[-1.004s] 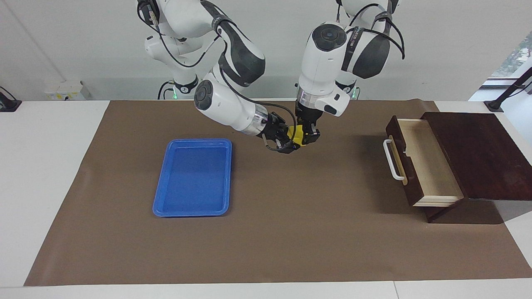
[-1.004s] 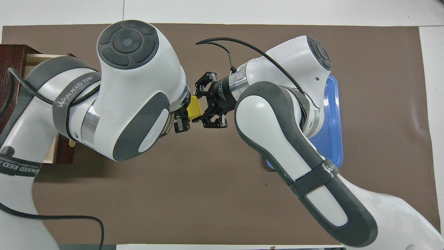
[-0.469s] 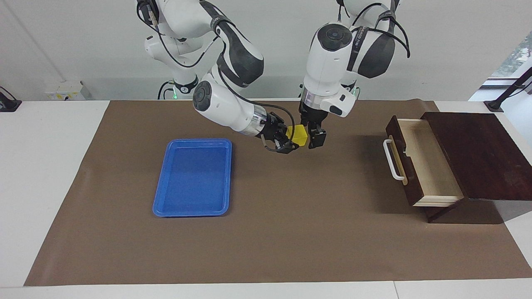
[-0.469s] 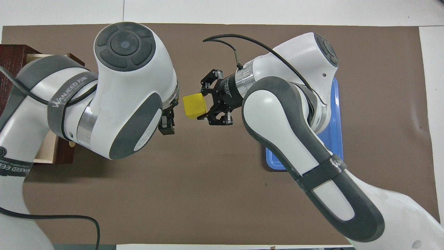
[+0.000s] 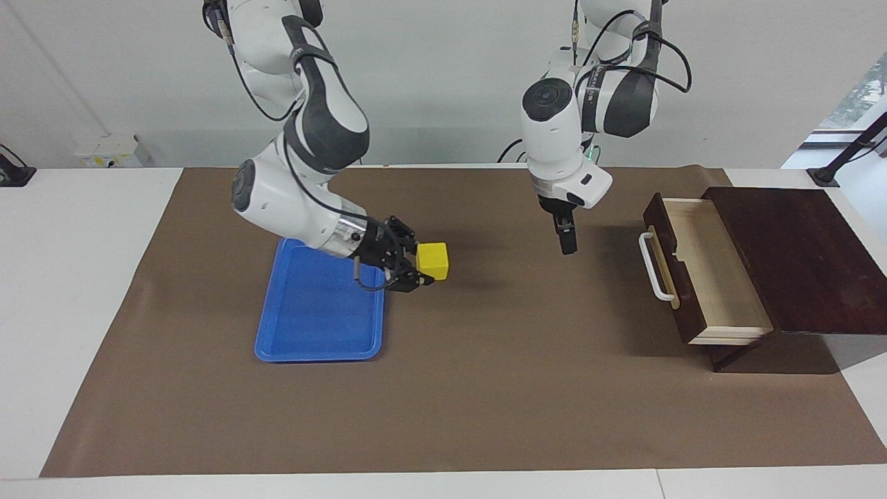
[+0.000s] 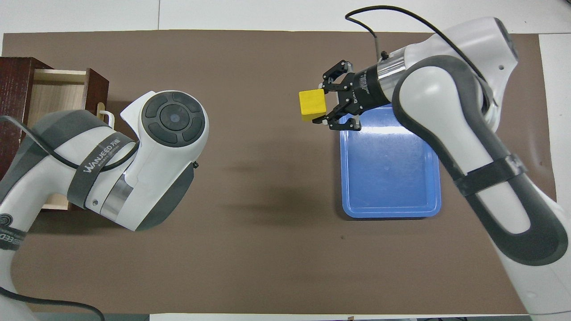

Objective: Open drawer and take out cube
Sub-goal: 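Carry the cube over the blue tray with the right gripper while the left withdraws, then open the right gripper to release the cube into the tray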

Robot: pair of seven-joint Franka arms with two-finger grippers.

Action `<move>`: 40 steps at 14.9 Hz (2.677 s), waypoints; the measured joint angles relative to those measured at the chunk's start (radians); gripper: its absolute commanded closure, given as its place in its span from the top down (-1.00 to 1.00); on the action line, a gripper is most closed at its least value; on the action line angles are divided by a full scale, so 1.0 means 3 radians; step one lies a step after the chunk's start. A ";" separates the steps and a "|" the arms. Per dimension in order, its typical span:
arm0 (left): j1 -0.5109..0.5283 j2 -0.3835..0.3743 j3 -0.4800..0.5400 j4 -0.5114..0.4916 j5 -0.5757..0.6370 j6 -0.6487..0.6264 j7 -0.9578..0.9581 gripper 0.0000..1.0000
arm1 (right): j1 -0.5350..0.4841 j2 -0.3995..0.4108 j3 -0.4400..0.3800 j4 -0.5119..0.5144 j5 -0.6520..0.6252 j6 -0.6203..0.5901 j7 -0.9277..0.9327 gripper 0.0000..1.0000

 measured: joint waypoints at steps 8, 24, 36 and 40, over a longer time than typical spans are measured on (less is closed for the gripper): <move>0.0566 -0.0138 0.0010 -0.0591 0.0839 0.0554 0.0370 1.00 | -0.0505 0.0121 -0.0031 -0.0549 -0.0003 0.0040 -0.0967 -1.00; 0.1584 -0.0142 0.0006 -0.0642 0.0947 0.1240 0.1577 1.00 | -0.0475 0.0493 -0.0007 -0.0708 0.0009 0.0542 -0.1184 -1.00; 0.1610 -0.0140 -0.0024 -0.0643 0.0901 0.1276 0.1664 1.00 | -0.0475 0.0473 -0.0004 -0.0720 0.0019 0.0499 -0.1129 1.00; 0.1411 -0.0148 -0.0074 -0.0602 0.0572 0.1177 0.1694 1.00 | -0.0492 0.0316 -0.0026 -0.0541 -0.0001 0.0164 -0.1038 1.00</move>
